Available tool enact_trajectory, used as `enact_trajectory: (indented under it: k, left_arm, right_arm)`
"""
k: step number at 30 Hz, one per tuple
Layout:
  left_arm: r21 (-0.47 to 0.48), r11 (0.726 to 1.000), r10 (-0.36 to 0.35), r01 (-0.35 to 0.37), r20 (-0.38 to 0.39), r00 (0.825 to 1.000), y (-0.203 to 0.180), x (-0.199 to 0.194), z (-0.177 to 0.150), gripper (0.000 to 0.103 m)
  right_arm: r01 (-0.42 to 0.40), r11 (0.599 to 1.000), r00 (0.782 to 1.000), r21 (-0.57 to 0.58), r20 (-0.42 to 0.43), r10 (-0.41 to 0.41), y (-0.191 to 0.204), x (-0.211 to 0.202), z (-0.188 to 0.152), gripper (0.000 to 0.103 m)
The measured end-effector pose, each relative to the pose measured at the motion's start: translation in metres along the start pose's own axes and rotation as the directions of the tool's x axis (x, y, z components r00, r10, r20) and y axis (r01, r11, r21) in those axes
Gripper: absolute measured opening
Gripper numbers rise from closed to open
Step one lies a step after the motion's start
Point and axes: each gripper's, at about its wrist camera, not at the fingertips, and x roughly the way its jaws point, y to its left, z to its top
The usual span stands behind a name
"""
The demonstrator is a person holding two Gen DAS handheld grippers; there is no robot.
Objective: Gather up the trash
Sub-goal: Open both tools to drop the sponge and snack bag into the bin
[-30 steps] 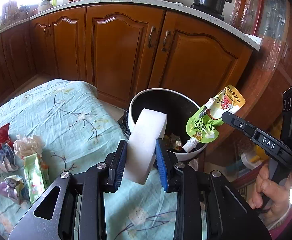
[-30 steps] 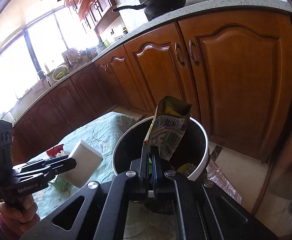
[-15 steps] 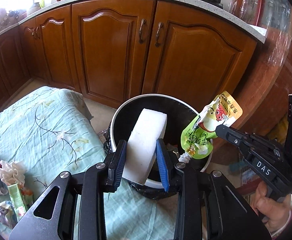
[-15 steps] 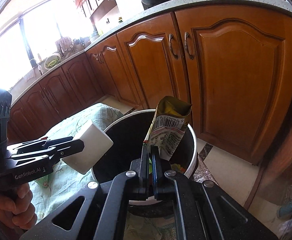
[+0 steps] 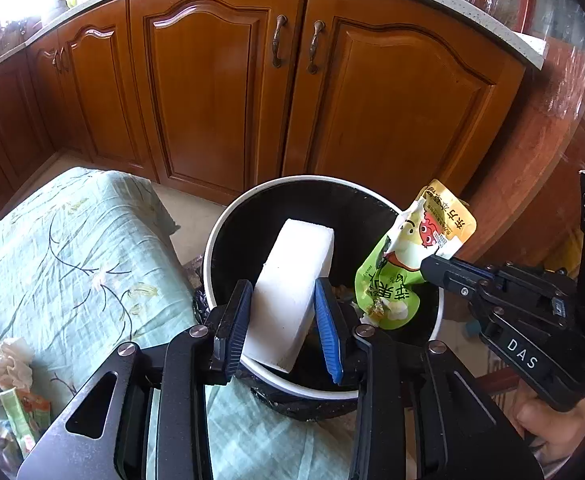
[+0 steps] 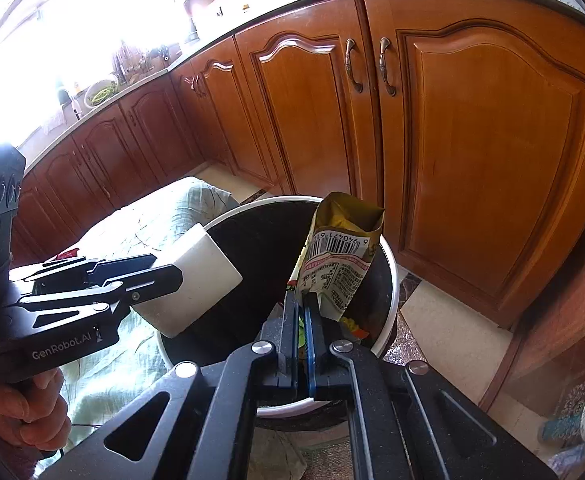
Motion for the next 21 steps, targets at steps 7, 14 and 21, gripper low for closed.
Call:
enact_trajectory:
  k: [7,14,21]
  left_arm:
    - [-0.024,1.000,-0.008,0.008,-0.016,1.000,0.000,0.007,0.001,0.041]
    - [-0.080,0.997,-0.020,0.021,0.006,1.000,0.013,-0.005,-0.009,0.059]
    - [-0.155,0.988,0.003,0.010,0.078,0.997,0.033,-0.046,-0.046,0.064]
  right_arm:
    - [0.009,1.000,1.000,0.010,-0.011,-0.009,-0.003,0.008,0.004,0.012]
    - [-0.008,0.999,0.999,0.048,0.031,0.006,-0.007,-0.003,-0.003,0.045]
    - [-0.071,0.991,0.993,0.114,0.104,0.059,0.000,-0.020,-0.022,0.076]
